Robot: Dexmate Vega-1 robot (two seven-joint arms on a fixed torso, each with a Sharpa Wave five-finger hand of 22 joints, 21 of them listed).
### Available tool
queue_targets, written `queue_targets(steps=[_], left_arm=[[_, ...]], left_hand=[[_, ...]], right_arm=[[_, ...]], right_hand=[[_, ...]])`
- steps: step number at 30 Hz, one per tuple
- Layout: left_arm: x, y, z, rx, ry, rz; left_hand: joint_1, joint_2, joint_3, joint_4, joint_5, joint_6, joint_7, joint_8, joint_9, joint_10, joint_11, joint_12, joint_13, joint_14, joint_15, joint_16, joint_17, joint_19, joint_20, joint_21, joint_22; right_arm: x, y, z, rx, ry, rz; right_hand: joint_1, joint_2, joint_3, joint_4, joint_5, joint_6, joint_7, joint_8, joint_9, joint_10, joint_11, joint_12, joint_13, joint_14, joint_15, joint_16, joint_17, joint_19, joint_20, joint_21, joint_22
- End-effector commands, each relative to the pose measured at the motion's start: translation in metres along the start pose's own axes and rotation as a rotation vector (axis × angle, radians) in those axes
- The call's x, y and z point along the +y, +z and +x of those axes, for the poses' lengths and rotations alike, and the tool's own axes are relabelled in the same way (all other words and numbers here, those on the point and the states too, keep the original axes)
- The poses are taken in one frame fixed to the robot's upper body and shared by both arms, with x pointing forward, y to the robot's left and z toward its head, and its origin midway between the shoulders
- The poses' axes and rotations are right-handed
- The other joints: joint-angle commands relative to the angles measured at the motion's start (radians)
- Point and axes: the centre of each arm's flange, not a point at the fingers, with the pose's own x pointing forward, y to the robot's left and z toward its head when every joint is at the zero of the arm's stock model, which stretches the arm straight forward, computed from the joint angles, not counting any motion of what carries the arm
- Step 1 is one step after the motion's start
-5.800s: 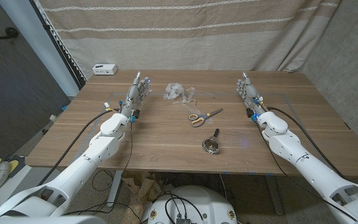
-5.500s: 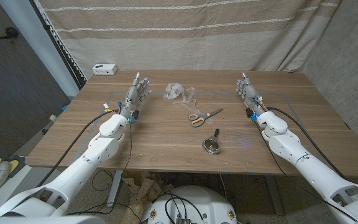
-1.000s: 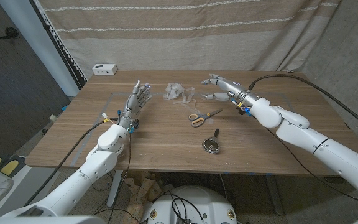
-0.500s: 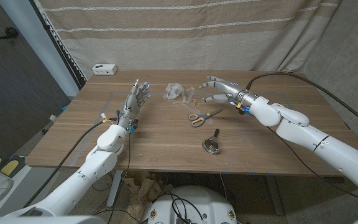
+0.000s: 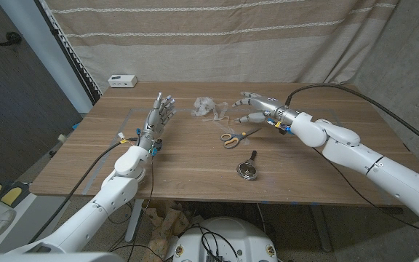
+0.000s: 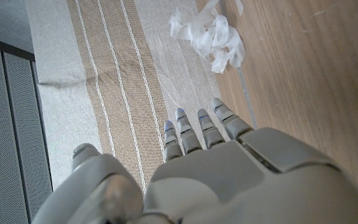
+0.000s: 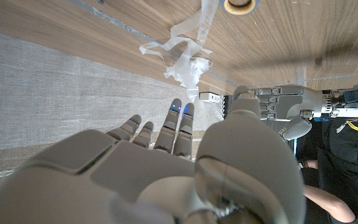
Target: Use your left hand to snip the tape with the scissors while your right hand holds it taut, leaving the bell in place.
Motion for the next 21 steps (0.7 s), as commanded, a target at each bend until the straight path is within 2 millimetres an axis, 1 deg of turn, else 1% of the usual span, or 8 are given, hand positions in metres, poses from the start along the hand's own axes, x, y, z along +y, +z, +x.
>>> queue_targets(steps=[1, 5, 6, 10, 11, 18, 21], left_arm=[[0.0, -0.002, 0.0, -0.002, 0.014, -0.01], [0.0, -0.002, -0.001, -0.003, 0.017, -0.011], [-0.001, -0.002, -0.001, -0.004, 0.018, -0.012], [0.0, -0.003, -0.003, 0.0, 0.022, -0.015], [0.0, -0.003, -0.003, 0.001, 0.022, -0.016], [0.001, -0.003, -0.005, 0.002, 0.022, -0.017], [0.002, -0.003, -0.005, 0.003, 0.019, -0.017]], left_hand=[[-0.001, 0.007, -0.007, 0.001, -0.003, -0.009, -0.002, 0.001, 0.003, 0.004, 0.004, 0.002, 0.004, 0.007, -0.103, 0.005, 0.002, -0.003, -0.002, 0.005, 0.002], [-0.002, 0.007, -0.007, 0.001, -0.003, -0.006, 0.0, 0.003, 0.003, 0.004, 0.002, 0.002, 0.004, 0.007, -0.103, 0.004, 0.001, -0.003, -0.003, 0.005, 0.002], [-0.002, 0.007, -0.008, 0.001, -0.003, -0.005, -0.001, 0.004, 0.003, 0.004, 0.002, 0.002, 0.004, 0.006, -0.102, 0.004, 0.001, -0.003, -0.003, 0.005, 0.002], [-0.002, 0.008, -0.008, 0.001, -0.003, -0.004, 0.001, 0.006, 0.003, 0.005, 0.001, 0.001, 0.004, 0.007, -0.102, 0.004, 0.001, -0.005, -0.002, 0.004, 0.002], [-0.002, 0.008, -0.008, 0.001, -0.003, -0.004, 0.0, 0.006, 0.003, 0.005, 0.002, 0.001, 0.004, 0.007, -0.102, 0.004, 0.001, -0.005, -0.002, 0.004, 0.002], [-0.002, 0.009, -0.008, 0.001, -0.003, -0.002, 0.0, 0.008, 0.003, 0.005, 0.002, 0.001, 0.004, 0.005, -0.101, 0.004, 0.001, -0.008, -0.001, 0.003, 0.002], [-0.003, 0.01, -0.009, 0.001, -0.003, -0.002, 0.001, 0.008, 0.003, 0.004, 0.002, 0.0, 0.004, 0.005, -0.1, 0.003, 0.001, -0.009, -0.001, 0.003, 0.002]], right_arm=[[0.005, 0.0, 0.007, 0.008, 0.067, -0.051], [0.007, 0.001, 0.008, 0.008, 0.077, -0.074], [0.007, 0.002, 0.009, 0.008, 0.084, -0.075], [0.009, 0.004, 0.011, 0.007, 0.097, -0.108], [0.01, 0.004, 0.011, 0.006, 0.1, -0.116], [0.014, 0.006, 0.012, 0.0, 0.102, -0.14], [0.017, 0.008, 0.013, -0.001, 0.109, -0.168]], right_hand=[[0.016, 0.002, 0.009, 0.001, -0.002, 0.018, 0.0, 0.011, 0.005, 0.016, 0.0, 0.008, 0.003, 0.005, -0.05, 0.004, 0.001, 0.005, 0.003, 0.007, 0.002], [0.02, 0.003, 0.011, 0.001, -0.003, 0.018, 0.002, 0.011, 0.007, 0.021, 0.007, 0.01, 0.004, 0.006, -0.05, 0.004, 0.001, 0.004, 0.004, 0.007, 0.002], [0.022, 0.003, 0.011, 0.001, -0.004, 0.017, 0.004, 0.011, 0.007, 0.02, 0.012, 0.01, 0.004, 0.007, -0.049, 0.004, 0.001, 0.005, 0.006, 0.007, 0.002], [0.025, 0.004, 0.013, 0.001, -0.005, 0.015, 0.007, 0.01, 0.009, 0.024, 0.014, 0.011, 0.005, 0.009, -0.048, 0.005, 0.001, 0.004, 0.007, 0.006, 0.002], [0.029, 0.006, 0.016, 0.001, -0.006, 0.015, 0.007, 0.01, 0.01, 0.025, 0.024, 0.012, 0.005, 0.009, -0.048, 0.004, 0.001, 0.004, 0.007, 0.006, 0.002], [0.039, 0.011, 0.022, -0.001, -0.007, 0.015, 0.008, 0.011, 0.013, 0.032, 0.016, 0.016, 0.007, 0.013, -0.048, 0.005, 0.001, 0.005, 0.008, 0.006, 0.002], [0.049, 0.014, 0.028, -0.003, -0.007, 0.01, 0.011, 0.009, 0.015, 0.036, 0.022, 0.018, 0.009, 0.018, -0.051, 0.006, 0.001, 0.007, 0.009, 0.006, 0.002]])
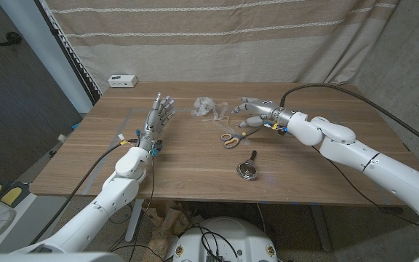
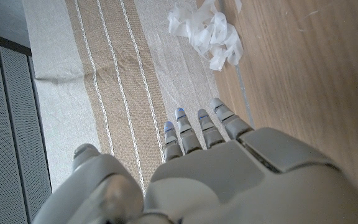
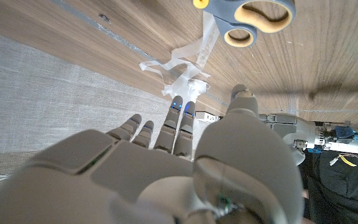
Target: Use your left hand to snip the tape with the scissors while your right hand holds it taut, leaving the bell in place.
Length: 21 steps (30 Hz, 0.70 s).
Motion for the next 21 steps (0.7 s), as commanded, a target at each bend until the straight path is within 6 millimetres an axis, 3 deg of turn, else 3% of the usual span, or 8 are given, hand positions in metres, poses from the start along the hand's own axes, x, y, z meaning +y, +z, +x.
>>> queue_targets(steps=[1, 21], left_arm=[[0.001, 0.0, -0.001, 0.002, -0.002, -0.005], [-0.001, -0.002, -0.004, 0.012, -0.006, -0.01]], left_hand=[[0.001, 0.006, -0.005, -0.003, -0.003, 0.006, 0.005, 0.006, 0.003, 0.005, 0.001, 0.0, 0.004, 0.005, -0.1, 0.003, 0.003, -0.002, 0.0, 0.002, 0.002], [-0.001, 0.01, -0.007, -0.002, -0.003, 0.011, 0.006, 0.01, 0.002, 0.007, 0.003, -0.001, 0.004, 0.007, -0.101, 0.004, 0.003, -0.002, -0.001, 0.003, 0.002]], right_arm=[[0.007, 0.006, 0.004, -0.002, 0.023, -0.071], [0.022, 0.0, 0.004, 0.036, 0.1, -0.12]], right_hand=[[0.021, 0.006, 0.013, -0.004, -0.001, -0.003, 0.008, 0.002, 0.006, 0.013, 0.006, 0.007, 0.004, 0.008, -0.047, 0.006, 0.001, 0.002, 0.004, 0.006, 0.002], [0.089, 0.028, 0.056, -0.015, -0.007, -0.028, 0.004, 0.0, 0.023, 0.001, -0.003, 0.009, 0.017, 0.0, -0.048, -0.001, 0.0, 0.0, -0.002, 0.005, 0.002]])
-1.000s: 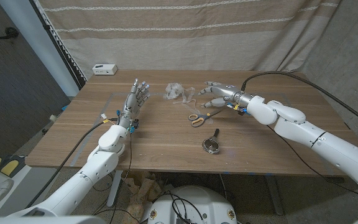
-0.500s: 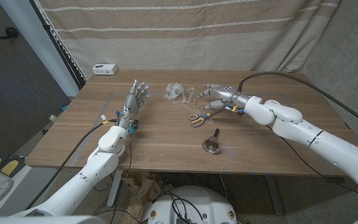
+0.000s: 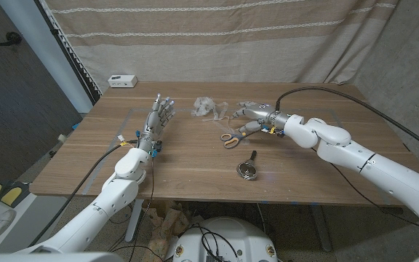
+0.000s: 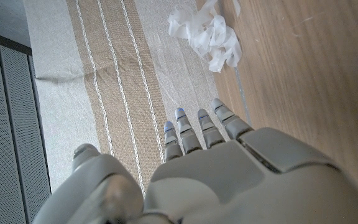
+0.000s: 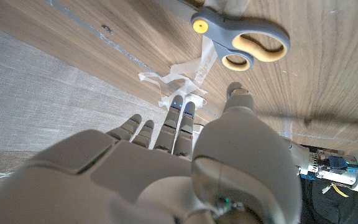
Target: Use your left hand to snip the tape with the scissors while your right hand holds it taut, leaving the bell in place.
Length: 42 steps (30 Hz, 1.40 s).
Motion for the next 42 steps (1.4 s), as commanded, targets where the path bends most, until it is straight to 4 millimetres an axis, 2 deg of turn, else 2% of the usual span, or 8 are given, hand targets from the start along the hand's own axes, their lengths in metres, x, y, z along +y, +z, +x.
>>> queue_targets(steps=[1, 9, 12, 23, 24, 28, 36, 42], left_arm=[[-0.001, -0.001, -0.001, 0.01, -0.001, -0.002], [-0.001, -0.001, 0.001, 0.009, -0.001, -0.003], [-0.001, -0.001, 0.001, 0.01, -0.001, -0.003], [-0.002, -0.003, 0.002, 0.01, -0.001, -0.005], [-0.002, -0.003, 0.002, 0.01, -0.002, -0.006], [-0.002, -0.004, 0.003, 0.011, -0.003, -0.007], [-0.003, -0.004, 0.003, 0.01, -0.004, -0.009], [-0.003, -0.004, 0.002, 0.01, -0.008, -0.01]], left_hand=[[-0.001, 0.01, -0.007, -0.002, -0.003, 0.008, 0.003, 0.005, 0.002, 0.006, 0.001, -0.001, 0.004, 0.007, -0.101, 0.004, 0.003, 0.0, 0.001, 0.003, 0.002], [-0.002, 0.011, -0.008, -0.002, -0.003, 0.011, 0.003, 0.007, 0.002, 0.01, 0.0, 0.0, 0.004, 0.007, -0.099, 0.004, 0.003, 0.001, 0.0, 0.004, 0.002], [-0.002, 0.011, -0.008, -0.002, -0.003, 0.012, 0.003, 0.007, 0.002, 0.011, 0.0, 0.001, 0.004, 0.008, -0.1, 0.004, 0.003, 0.003, 0.0, 0.005, 0.002], [-0.003, 0.012, -0.01, -0.002, -0.003, 0.016, 0.003, 0.008, 0.002, 0.015, -0.005, 0.001, 0.004, 0.009, -0.1, 0.004, 0.003, 0.005, -0.001, 0.006, 0.002], [-0.003, 0.012, -0.01, -0.002, -0.003, 0.015, 0.002, 0.008, 0.002, 0.016, 0.001, 0.002, 0.004, 0.009, -0.101, 0.004, 0.003, 0.005, -0.001, 0.006, 0.002], [-0.003, 0.012, -0.01, -0.002, -0.003, 0.017, 0.003, 0.009, 0.002, 0.014, -0.007, 0.0, 0.004, 0.01, -0.101, 0.004, 0.003, 0.007, -0.002, 0.006, 0.002], [-0.003, 0.013, -0.011, -0.002, -0.003, 0.021, 0.002, 0.01, 0.002, 0.013, -0.005, -0.001, 0.004, 0.011, -0.1, 0.005, 0.003, 0.008, -0.003, 0.007, 0.002], [-0.004, 0.013, -0.012, -0.003, -0.003, 0.023, 0.002, 0.011, 0.002, 0.015, -0.004, 0.0, 0.004, 0.011, -0.1, 0.005, 0.003, 0.008, -0.003, 0.006, 0.002]], right_arm=[[0.009, -0.004, 0.0, 0.023, 0.045, -0.023], [0.013, -0.005, 0.0, 0.031, 0.069, -0.034], [0.013, -0.006, 0.0, 0.033, 0.076, -0.038], [0.02, -0.007, -0.002, 0.046, 0.102, -0.067], [0.02, -0.007, -0.002, 0.046, 0.1, -0.066], [0.022, -0.007, -0.001, 0.048, 0.107, -0.082], [0.028, -0.005, -0.001, 0.045, 0.119, -0.092], [0.034, -0.001, 0.001, 0.034, 0.126, -0.104]], right_hand=[[0.027, 0.005, 0.018, -0.004, -0.004, -0.012, 0.002, 0.0, 0.009, -0.008, 0.001, 0.005, 0.008, -0.005, -0.053, 0.0, 0.0, -0.001, -0.003, 0.004, 0.002], [0.049, 0.005, 0.033, -0.003, -0.011, -0.032, 0.007, -0.004, 0.016, -0.024, 0.0, 0.001, 0.014, -0.011, -0.049, -0.002, 0.0, -0.004, -0.003, 0.004, 0.002], [0.056, 0.005, 0.04, -0.001, -0.014, -0.04, 0.007, -0.006, 0.019, -0.024, 0.008, 0.003, 0.016, -0.014, -0.047, -0.002, 0.0, -0.005, -0.003, 0.004, 0.002], [0.068, 0.002, 0.051, 0.005, -0.023, -0.046, 0.0, -0.004, 0.028, -0.019, -0.006, 0.01, 0.024, -0.019, -0.048, -0.001, 0.001, -0.009, -0.006, 0.003, 0.002], [0.068, 0.001, 0.051, 0.005, -0.024, -0.046, 0.0, -0.004, 0.028, -0.018, -0.006, 0.01, 0.025, -0.019, -0.048, -0.001, 0.001, -0.009, -0.006, 0.003, 0.002], [0.071, 0.0, 0.055, 0.008, -0.027, -0.048, -0.002, -0.002, 0.033, -0.013, -0.012, 0.014, 0.029, -0.018, -0.051, 0.0, 0.001, -0.009, -0.006, 0.003, 0.002], [0.076, -0.001, 0.06, 0.011, -0.031, -0.055, 0.001, -0.001, 0.04, -0.012, -0.007, 0.018, 0.035, -0.017, -0.051, 0.002, 0.001, -0.01, -0.006, 0.003, 0.002], [0.097, 0.013, 0.08, 0.01, -0.039, -0.061, 0.002, 0.001, 0.048, -0.012, -0.005, 0.021, 0.043, -0.014, -0.046, 0.004, 0.001, -0.011, -0.001, 0.004, 0.003]])
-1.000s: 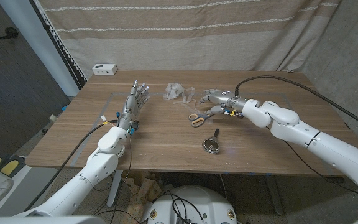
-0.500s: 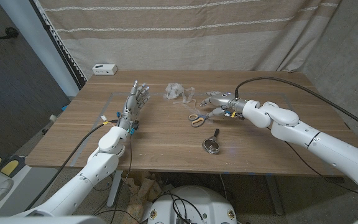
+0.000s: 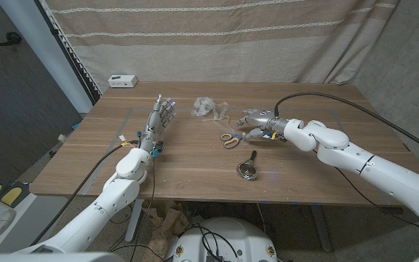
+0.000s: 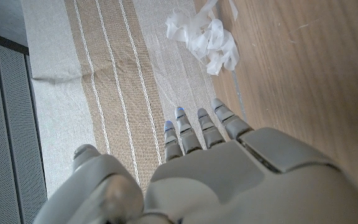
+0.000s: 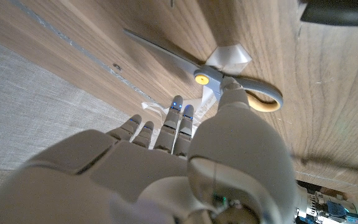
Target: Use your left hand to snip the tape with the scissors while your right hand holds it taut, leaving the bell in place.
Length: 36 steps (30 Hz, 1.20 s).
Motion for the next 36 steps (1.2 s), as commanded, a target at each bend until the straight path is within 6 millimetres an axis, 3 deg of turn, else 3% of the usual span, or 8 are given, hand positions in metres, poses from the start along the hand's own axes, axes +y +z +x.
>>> queue_targets(steps=[1, 16, 26, 33, 36], left_arm=[[-0.001, 0.0, 0.0, -0.002, -0.005, -0.004], [0.0, 0.001, 0.0, -0.006, -0.009, -0.003], [-0.001, 0.001, 0.0, -0.006, -0.009, -0.005], [0.0, 0.0, -0.001, -0.004, -0.006, -0.005], [0.0, -0.001, -0.001, -0.005, -0.003, -0.008]], left_hand=[[0.0, 0.009, -0.005, -0.001, -0.003, 0.011, -0.003, 0.008, 0.002, 0.005, 0.001, 0.0, 0.004, 0.006, -0.094, 0.005, 0.003, 0.008, -0.003, 0.006, 0.002], [-0.002, 0.009, -0.008, -0.001, -0.003, 0.016, -0.005, 0.008, 0.002, 0.007, -0.004, 0.0, 0.005, 0.008, -0.096, 0.005, 0.003, 0.012, -0.004, 0.008, 0.002], [-0.003, 0.009, -0.01, -0.001, -0.003, 0.018, -0.004, 0.009, 0.002, 0.007, -0.006, -0.001, 0.005, 0.009, -0.096, 0.005, 0.004, 0.014, -0.005, 0.008, 0.002], [-0.003, 0.009, -0.011, -0.001, -0.003, 0.019, -0.005, 0.008, 0.002, 0.007, -0.002, -0.001, 0.005, 0.009, -0.095, 0.005, 0.004, 0.012, -0.004, 0.007, 0.002], [-0.004, 0.009, -0.011, -0.001, -0.003, 0.019, -0.005, 0.008, 0.002, 0.008, -0.001, -0.001, 0.005, 0.008, -0.095, 0.004, 0.004, 0.011, -0.004, 0.007, 0.002]], right_arm=[[0.009, 0.006, 0.002, -0.009, 0.015, -0.026], [0.017, 0.006, 0.003, -0.002, 0.025, -0.057], [0.021, 0.008, 0.004, -0.006, 0.017, -0.07], [0.03, 0.014, 0.005, -0.025, 0.02, -0.08], [0.034, 0.016, 0.006, -0.032, 0.023, -0.079]], right_hand=[[0.028, 0.007, 0.02, -0.002, -0.008, -0.007, -0.003, 0.006, 0.01, 0.002, -0.001, 0.007, 0.008, 0.0, -0.04, 0.004, 0.001, -0.007, 0.003, 0.004, 0.003], [0.043, 0.003, 0.041, 0.005, -0.03, -0.005, -0.003, 0.016, 0.027, 0.009, -0.005, 0.018, 0.024, 0.008, -0.044, 0.007, 0.002, -0.006, 0.004, 0.005, 0.003], [0.053, -0.002, 0.056, 0.01, -0.046, 0.0, -0.015, 0.029, 0.046, 0.026, -0.028, 0.032, 0.042, 0.019, -0.056, 0.011, 0.002, 0.002, 0.002, 0.008, 0.003], [0.053, -0.011, 0.061, 0.015, -0.055, 0.016, -0.019, 0.047, 0.064, 0.049, -0.032, 0.051, 0.06, 0.037, -0.066, 0.014, 0.004, 0.008, 0.001, 0.009, 0.003], [0.047, -0.021, 0.058, 0.021, -0.059, 0.04, -0.025, 0.069, 0.082, 0.072, -0.038, 0.073, 0.078, 0.057, -0.077, 0.018, 0.007, 0.015, 0.003, 0.01, 0.003]])
